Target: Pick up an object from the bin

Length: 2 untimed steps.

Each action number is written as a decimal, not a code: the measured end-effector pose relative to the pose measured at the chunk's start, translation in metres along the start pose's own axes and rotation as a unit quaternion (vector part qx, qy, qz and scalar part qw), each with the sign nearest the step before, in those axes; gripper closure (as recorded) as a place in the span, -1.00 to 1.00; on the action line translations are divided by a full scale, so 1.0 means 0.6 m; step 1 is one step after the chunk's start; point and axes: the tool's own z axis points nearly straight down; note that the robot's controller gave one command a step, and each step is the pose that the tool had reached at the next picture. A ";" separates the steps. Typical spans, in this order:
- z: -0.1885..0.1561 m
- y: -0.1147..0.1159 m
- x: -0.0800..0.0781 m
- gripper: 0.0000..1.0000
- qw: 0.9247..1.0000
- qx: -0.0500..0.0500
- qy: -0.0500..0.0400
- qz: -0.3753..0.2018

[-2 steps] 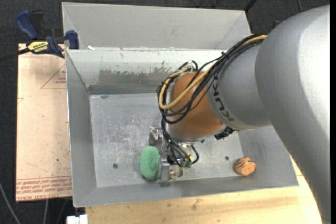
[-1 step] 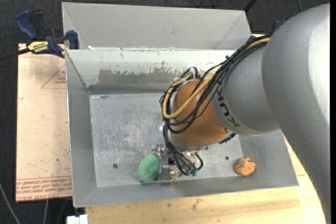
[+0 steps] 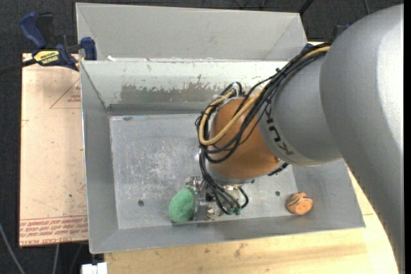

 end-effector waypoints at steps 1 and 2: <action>-0.079 0.028 -0.010 1.00 1.000 0.001 0.003 -0.011; -0.120 0.013 -0.034 1.00 1.000 -0.001 -0.007 -0.024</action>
Offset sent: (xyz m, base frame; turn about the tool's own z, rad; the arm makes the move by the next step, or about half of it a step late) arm 0.0338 -0.0321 0.0003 -0.0796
